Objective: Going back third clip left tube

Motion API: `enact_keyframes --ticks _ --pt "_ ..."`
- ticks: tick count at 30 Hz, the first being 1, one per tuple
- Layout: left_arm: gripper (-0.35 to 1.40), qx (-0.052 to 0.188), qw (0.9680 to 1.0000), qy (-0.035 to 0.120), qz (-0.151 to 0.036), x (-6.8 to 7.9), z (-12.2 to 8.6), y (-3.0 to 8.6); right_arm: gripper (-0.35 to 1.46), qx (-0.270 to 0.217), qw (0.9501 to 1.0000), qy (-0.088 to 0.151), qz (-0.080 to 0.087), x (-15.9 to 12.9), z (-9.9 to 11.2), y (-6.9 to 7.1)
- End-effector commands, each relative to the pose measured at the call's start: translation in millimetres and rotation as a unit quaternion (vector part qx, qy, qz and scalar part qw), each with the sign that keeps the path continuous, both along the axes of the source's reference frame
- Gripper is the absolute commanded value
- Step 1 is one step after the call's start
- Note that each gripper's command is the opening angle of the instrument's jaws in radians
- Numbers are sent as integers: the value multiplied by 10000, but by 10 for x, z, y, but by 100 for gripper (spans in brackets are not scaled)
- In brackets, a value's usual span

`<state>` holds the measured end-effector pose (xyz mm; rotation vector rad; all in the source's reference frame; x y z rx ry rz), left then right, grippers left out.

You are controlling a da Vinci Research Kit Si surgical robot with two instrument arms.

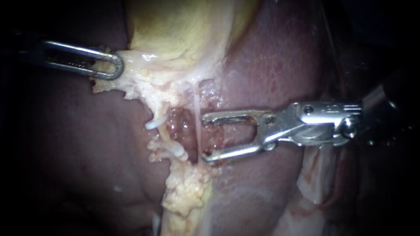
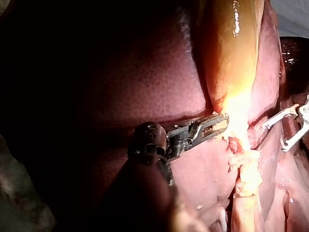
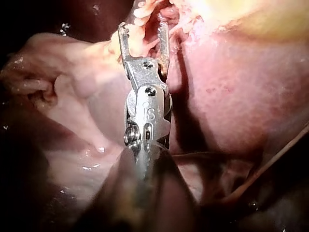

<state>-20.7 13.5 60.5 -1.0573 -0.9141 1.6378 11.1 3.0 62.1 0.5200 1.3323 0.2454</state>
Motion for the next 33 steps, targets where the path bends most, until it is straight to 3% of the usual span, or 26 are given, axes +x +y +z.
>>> enact_keyframes --ticks 1,13,22,33 --pt "-35 1 10000 -1 0 0 0 0 50 -80 10000 -2 13 -4 -1 1" --pt "-35 1 10000 0 0 0 0 0 50 -436 9990 -15 48 -44 -13 10" --pt "-35 -1 10000 1 -3 -2 2 1 50 -479 9989 13 13 -58 -17 12" --pt "-35 -46 10000 25 -22 -22 24 -3 50 -507 9987 25 -2 -63 -17 12"
